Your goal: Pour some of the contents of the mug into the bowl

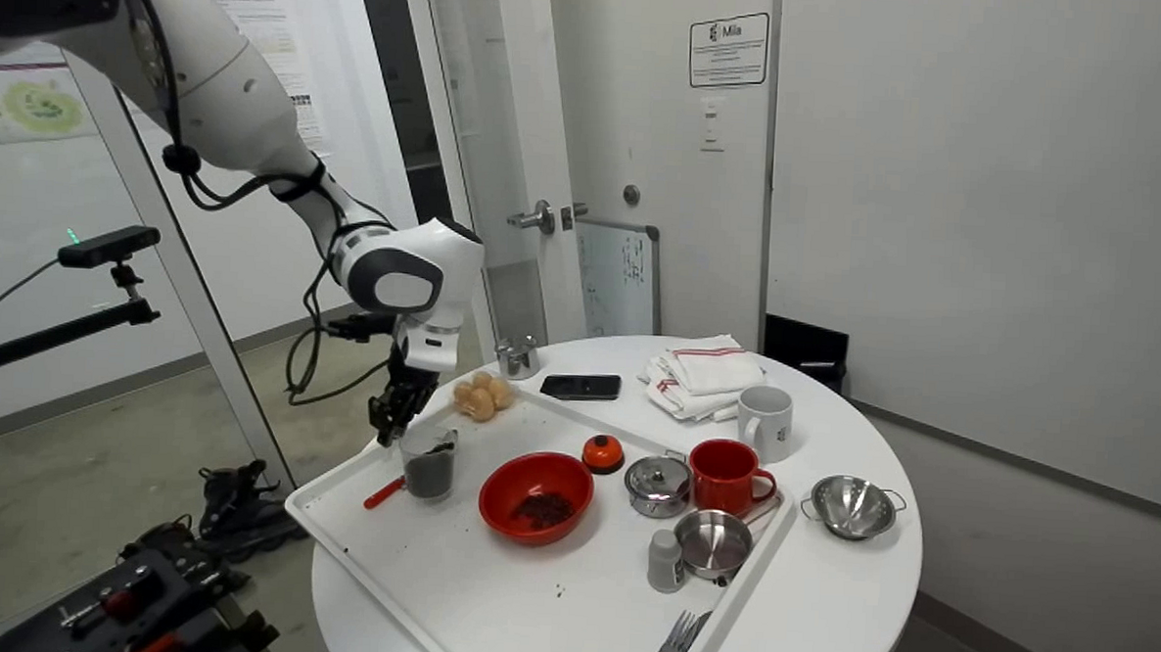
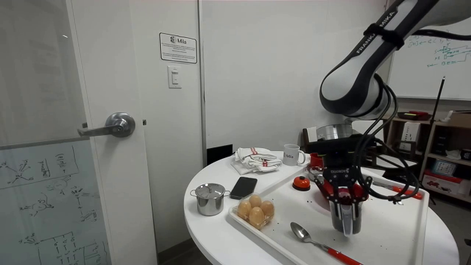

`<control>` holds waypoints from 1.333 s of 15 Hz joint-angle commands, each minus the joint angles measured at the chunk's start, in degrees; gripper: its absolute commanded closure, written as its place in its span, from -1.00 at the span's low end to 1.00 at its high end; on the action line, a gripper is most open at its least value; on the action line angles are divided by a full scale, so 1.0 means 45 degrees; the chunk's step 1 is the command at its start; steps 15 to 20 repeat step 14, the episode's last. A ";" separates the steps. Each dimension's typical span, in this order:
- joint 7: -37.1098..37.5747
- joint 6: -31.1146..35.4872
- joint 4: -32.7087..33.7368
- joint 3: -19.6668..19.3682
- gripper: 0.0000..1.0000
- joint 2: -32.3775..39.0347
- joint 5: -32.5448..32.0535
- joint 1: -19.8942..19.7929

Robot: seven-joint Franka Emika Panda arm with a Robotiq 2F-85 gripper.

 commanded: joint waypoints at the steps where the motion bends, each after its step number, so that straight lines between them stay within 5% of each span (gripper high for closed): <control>1: 0.1251 0.0978 0.0468 0.0129 0.82 0.0832 -0.0746 -0.0057; 2: 0.1446 0.1126 0.0524 0.0143 0.81 0.0974 -0.0820 -0.0089; 3: 0.1564 0.1243 0.0570 0.0190 0.55 0.1081 -0.0783 -0.0157; 4: 0.1657 0.1254 0.0619 0.0249 -0.04 0.1144 -0.0724 -0.0236; 6: 0.1727 0.1153 0.0672 0.0307 -0.15 0.1113 -0.0799 -0.0309; 11: 0.1246 0.1059 0.0221 0.0537 -0.90 0.0460 -0.0704 -0.0597; 20: 0.0694 0.1147 -0.0445 0.0698 -1.00 -0.0483 -0.0683 -0.0752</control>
